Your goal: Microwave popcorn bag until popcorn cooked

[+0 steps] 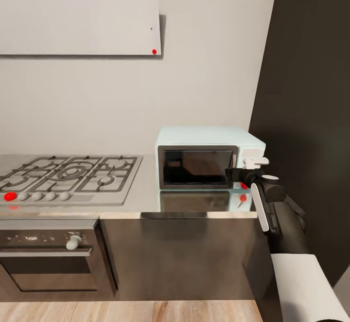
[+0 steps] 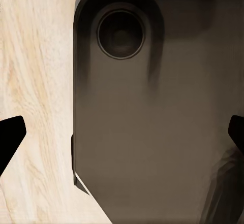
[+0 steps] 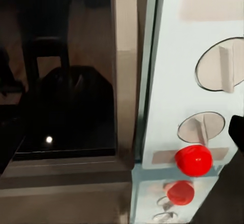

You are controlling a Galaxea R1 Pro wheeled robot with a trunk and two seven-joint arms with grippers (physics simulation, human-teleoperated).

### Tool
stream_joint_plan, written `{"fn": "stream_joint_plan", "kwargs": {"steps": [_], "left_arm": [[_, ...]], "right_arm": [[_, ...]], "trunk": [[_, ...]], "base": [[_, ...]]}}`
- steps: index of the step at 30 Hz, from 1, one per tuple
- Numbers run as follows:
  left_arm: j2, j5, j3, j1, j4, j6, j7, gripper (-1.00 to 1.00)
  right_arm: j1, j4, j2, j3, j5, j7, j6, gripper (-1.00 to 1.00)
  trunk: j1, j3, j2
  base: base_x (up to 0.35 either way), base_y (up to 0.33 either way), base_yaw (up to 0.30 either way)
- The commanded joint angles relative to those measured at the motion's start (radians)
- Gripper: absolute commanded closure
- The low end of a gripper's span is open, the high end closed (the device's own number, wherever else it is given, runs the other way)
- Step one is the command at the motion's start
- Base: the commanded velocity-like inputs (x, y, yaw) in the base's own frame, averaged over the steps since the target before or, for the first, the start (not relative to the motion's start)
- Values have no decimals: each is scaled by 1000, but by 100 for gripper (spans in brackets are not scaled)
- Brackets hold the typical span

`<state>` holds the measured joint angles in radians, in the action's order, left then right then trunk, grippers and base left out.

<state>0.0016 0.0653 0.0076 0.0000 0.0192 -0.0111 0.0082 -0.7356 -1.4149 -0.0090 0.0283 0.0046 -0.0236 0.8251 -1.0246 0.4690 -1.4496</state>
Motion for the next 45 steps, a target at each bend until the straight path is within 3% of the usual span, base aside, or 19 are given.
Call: {"fn": "stream_joint_plan", "kwargs": {"steps": [1, 45], "left_arm": [[0, 7, 0, 0, 1, -1, 1, -100], [0, 7, 0, 0, 1, -1, 1, -100]], "right_arm": [[-1, -1, 0, -1, 0, -2, 5, -100], [-1, 33, -12, -4, 6, -18, 6, -100]], "trunk": [[0, 1, 0], [0, 1, 0]], "base": [[217, 0, 0], [50, 12, 0]]}}
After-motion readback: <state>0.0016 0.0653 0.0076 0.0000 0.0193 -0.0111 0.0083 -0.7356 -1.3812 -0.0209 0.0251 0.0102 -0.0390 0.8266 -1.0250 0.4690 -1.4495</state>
